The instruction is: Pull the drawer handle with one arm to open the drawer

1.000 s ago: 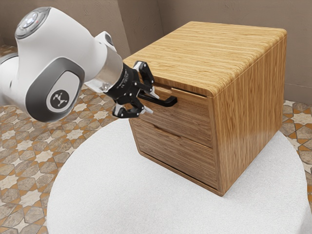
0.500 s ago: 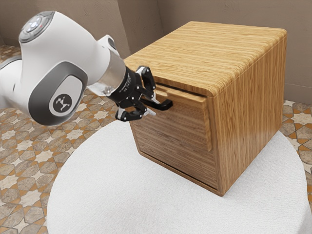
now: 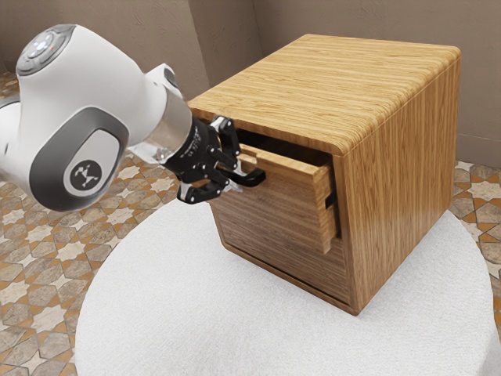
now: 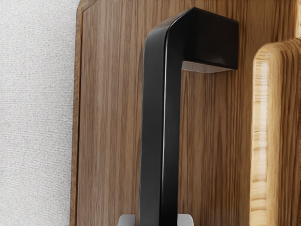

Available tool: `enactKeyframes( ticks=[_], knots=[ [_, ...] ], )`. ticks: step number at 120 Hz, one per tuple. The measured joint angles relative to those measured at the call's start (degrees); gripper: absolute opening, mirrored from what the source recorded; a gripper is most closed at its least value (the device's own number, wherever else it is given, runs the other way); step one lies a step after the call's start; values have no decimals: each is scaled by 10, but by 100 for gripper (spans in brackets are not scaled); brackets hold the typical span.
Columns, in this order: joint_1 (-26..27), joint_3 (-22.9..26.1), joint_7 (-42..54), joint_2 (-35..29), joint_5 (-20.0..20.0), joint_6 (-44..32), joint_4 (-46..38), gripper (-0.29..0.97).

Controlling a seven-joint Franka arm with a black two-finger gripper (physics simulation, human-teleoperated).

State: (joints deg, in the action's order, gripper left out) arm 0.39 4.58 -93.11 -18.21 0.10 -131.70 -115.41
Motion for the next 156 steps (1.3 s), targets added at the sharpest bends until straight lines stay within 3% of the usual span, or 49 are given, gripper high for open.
enactKeyframes(
  ticks=[156],
  knots=[
    [-4, -28, 11, -179, 0, 40, -140, -8]
  ],
)
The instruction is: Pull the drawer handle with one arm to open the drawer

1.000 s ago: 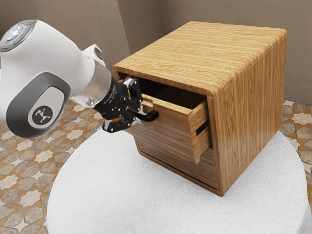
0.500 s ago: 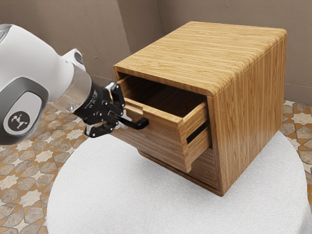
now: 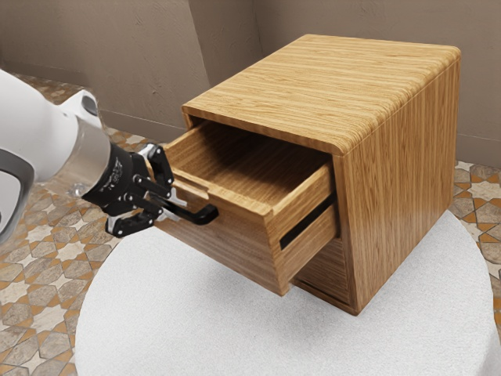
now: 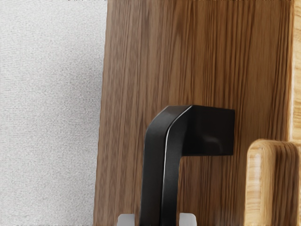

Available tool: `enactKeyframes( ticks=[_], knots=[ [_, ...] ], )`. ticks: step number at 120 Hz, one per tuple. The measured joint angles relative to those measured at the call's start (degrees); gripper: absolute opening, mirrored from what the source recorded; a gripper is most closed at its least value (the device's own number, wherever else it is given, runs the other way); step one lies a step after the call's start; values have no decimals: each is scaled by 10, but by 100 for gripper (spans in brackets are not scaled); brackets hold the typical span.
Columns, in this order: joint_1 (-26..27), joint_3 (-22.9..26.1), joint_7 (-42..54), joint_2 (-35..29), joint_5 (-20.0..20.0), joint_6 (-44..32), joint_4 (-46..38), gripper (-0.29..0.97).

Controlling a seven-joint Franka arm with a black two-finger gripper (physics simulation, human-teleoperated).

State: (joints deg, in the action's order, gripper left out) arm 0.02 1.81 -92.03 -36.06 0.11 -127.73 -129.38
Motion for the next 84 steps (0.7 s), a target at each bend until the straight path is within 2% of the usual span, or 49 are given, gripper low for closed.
enactKeyframes(
  ticks=[84],
  knots=[
    [10, -20, 2, -85, 1, 27, -51, -10]
  ],
)
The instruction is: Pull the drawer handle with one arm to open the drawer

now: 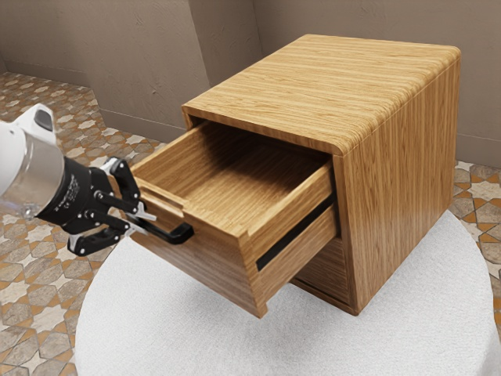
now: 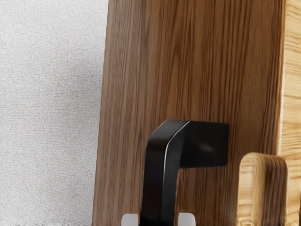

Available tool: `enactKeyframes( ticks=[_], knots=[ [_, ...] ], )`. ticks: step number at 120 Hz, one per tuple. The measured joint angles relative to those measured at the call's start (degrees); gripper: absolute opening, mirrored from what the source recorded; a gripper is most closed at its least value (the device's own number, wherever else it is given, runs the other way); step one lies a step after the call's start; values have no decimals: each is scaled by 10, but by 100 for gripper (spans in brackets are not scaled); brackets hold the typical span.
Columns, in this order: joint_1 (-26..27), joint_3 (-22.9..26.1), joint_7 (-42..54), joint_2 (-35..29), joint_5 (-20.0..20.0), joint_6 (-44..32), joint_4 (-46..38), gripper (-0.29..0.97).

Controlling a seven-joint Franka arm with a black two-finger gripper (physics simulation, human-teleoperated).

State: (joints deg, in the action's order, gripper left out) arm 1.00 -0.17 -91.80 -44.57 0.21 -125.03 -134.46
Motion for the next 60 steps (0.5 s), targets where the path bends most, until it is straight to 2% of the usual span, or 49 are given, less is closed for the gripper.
enactKeyframes(
  ticks=[55, 60],
  knots=[
    [12, -6, 0, -49, 4, 13, -34, -11],
    [11, -7, 0, -51, 5, 17, -32, -6]
  ],
)
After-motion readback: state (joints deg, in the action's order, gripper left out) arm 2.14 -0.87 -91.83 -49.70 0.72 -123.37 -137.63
